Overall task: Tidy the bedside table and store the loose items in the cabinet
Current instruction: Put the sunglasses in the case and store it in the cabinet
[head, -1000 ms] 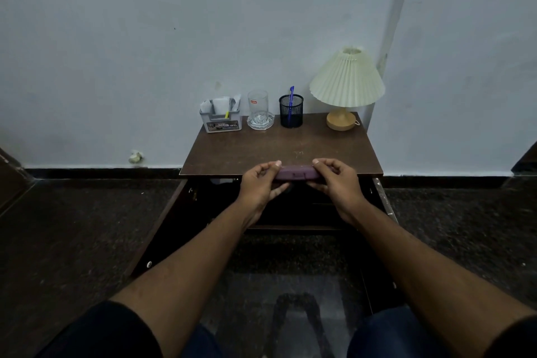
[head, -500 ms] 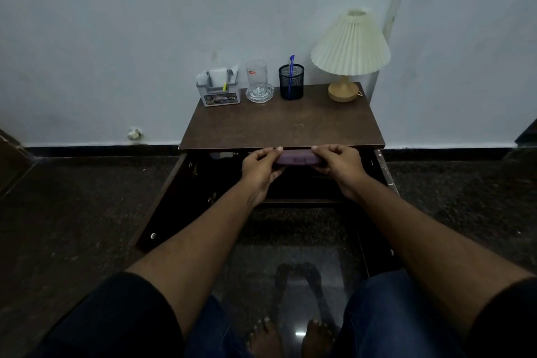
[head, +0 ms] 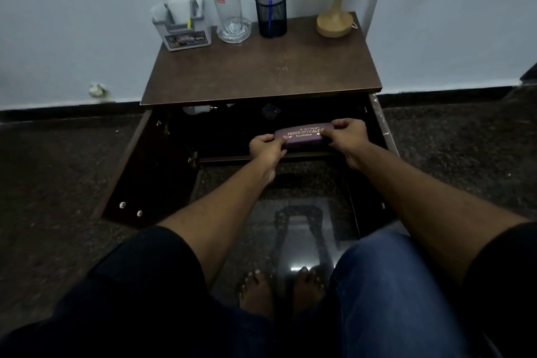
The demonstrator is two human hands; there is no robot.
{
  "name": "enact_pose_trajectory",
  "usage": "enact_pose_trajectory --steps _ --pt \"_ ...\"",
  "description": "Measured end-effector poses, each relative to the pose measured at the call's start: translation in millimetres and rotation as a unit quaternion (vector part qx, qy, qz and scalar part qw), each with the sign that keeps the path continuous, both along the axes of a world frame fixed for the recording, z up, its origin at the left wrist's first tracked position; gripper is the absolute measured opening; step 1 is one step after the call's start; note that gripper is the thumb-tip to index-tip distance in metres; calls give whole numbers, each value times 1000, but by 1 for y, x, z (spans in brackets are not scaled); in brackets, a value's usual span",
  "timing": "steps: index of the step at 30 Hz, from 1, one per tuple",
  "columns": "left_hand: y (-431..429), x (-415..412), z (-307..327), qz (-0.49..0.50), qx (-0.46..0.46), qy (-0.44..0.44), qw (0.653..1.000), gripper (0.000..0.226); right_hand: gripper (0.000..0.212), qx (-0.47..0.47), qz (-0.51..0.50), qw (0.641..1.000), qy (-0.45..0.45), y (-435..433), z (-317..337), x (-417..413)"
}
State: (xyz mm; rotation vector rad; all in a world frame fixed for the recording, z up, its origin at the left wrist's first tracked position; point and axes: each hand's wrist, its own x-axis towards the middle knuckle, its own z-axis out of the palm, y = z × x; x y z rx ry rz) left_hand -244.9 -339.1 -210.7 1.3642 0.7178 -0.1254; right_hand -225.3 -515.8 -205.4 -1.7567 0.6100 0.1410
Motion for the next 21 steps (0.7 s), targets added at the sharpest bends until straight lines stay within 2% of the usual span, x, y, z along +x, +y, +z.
enact_pose_trajectory --steps 6,8,10,14,21 --pt "-13 42 -29 -51 106 22 993 37 60 -78 7 997 -15 3 -16 23" --pt "-17 67 -57 -75 137 23 987 41 56 -83 13 996 -14 3 -23 36" --pt "-25 72 -39 -100 161 26 981 42 50 -90 18 996 -11 3 -34 51" --pt "-35 96 -33 -133 202 31 970 38 54 -119 21 993 -5 4 -50 76" --pt "-44 136 -53 -167 163 63 970 37 46 -117 51 992 18 4 -63 117"
